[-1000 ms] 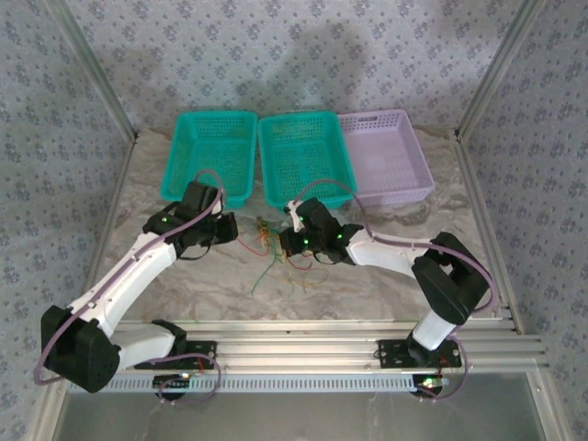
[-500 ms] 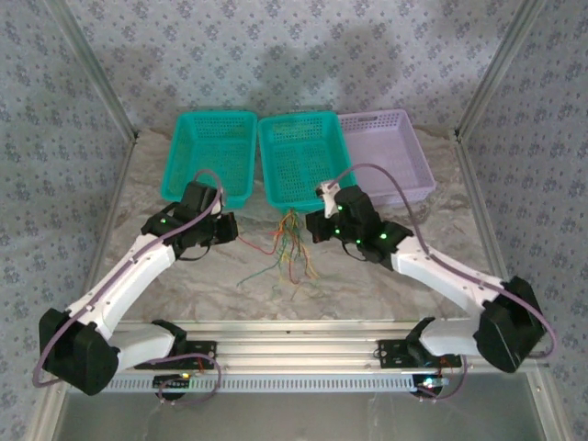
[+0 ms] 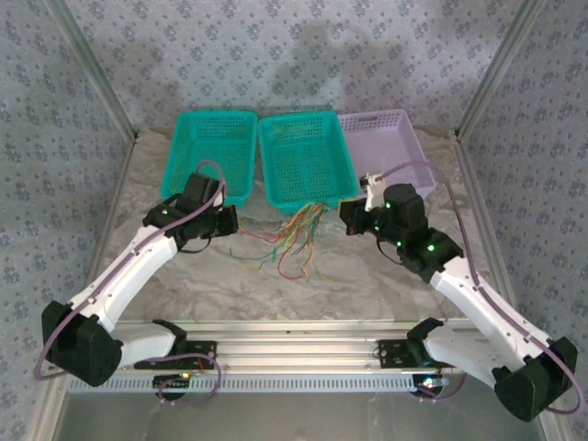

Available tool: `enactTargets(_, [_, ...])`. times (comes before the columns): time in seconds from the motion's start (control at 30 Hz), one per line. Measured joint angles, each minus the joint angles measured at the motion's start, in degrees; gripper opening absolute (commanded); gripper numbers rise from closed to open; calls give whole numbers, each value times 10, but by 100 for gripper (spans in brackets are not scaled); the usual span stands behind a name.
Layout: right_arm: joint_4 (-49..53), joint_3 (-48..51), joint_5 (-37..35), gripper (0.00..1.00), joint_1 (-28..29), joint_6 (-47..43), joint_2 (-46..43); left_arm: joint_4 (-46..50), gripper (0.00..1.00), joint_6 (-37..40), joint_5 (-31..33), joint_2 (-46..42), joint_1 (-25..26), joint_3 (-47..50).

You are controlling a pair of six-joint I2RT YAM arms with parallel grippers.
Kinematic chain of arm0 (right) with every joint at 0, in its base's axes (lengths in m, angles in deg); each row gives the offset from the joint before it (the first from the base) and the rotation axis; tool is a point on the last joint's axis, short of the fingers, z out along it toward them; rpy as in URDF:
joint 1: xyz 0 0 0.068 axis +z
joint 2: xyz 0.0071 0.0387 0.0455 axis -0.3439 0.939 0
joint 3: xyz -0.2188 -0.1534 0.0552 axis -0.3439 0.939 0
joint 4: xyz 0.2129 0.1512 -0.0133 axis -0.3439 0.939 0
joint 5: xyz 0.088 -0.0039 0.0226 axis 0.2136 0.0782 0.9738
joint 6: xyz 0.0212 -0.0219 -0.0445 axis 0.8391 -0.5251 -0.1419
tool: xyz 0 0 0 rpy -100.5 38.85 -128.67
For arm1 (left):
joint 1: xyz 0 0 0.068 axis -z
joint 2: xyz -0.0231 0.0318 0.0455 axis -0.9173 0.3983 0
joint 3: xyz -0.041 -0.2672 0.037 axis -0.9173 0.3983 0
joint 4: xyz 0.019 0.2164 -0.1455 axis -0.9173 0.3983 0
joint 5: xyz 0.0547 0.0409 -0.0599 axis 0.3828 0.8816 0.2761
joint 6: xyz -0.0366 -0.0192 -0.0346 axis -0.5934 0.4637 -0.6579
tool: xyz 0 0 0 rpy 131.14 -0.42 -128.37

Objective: Untangle the cables

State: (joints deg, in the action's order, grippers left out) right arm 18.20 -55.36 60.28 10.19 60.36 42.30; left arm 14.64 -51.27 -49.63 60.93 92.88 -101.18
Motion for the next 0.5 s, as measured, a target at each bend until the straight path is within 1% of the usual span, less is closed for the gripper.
enactTargets(0.27, [56, -2, -31, 0, -66, 1, -73, 24, 0, 17, 21, 5, -15, -16])
enactTargets(0.5, [95, -14, -47, 0, -98, 3, -93, 30, 0, 28, 30, 7, -19, -20])
